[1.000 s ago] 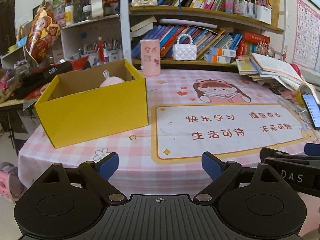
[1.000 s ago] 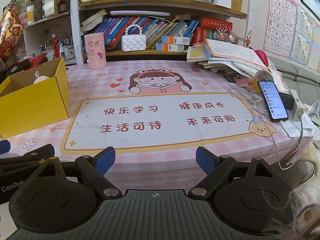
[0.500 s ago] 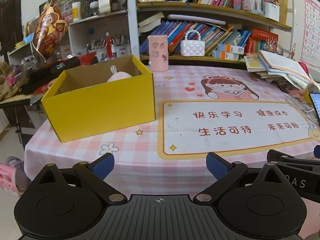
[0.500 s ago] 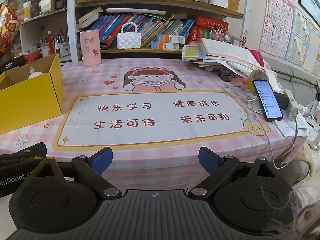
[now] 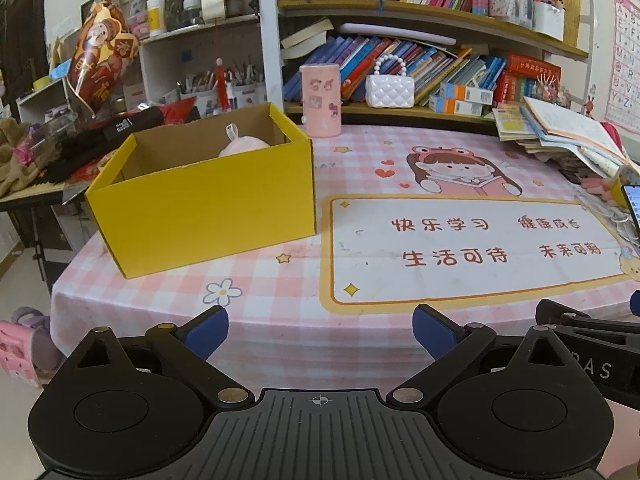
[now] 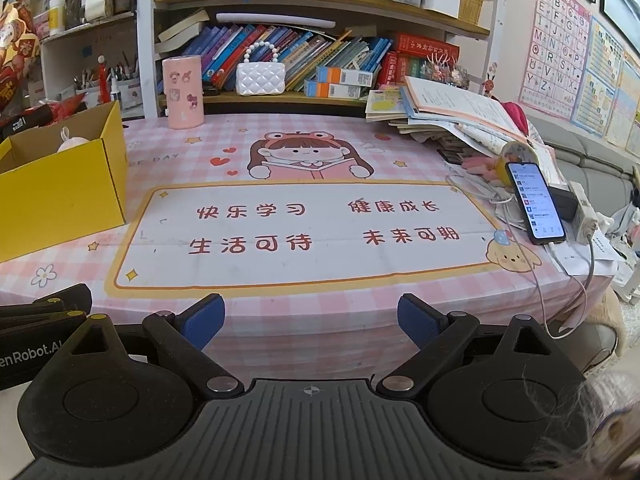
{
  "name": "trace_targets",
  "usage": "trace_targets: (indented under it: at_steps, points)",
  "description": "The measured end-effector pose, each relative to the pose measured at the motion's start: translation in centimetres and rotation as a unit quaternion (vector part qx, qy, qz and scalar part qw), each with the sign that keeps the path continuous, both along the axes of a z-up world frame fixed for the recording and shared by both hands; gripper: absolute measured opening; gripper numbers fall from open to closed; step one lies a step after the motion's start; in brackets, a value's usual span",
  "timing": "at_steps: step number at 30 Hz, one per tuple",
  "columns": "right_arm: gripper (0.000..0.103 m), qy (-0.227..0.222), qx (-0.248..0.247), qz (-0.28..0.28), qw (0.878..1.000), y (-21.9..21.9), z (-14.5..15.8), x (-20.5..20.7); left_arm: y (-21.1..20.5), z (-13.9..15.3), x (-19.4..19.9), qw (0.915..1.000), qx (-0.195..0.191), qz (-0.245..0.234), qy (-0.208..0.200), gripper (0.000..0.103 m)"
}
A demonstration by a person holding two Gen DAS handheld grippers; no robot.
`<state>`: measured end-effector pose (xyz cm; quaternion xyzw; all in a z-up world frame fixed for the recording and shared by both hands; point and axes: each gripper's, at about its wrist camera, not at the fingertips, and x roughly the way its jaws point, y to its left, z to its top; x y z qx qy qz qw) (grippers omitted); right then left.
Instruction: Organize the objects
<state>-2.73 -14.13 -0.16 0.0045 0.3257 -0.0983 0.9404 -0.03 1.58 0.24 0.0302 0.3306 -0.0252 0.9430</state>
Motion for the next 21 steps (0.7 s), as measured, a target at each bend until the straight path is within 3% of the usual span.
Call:
trace_targets:
  at_steps: [21]
  points:
    - [0.093,0.003,-0.005,0.003,1.0,0.35,-0.13,0.3,0.57,-0.19,0.64,0.9999,-0.008,0.008,0.009,0.103]
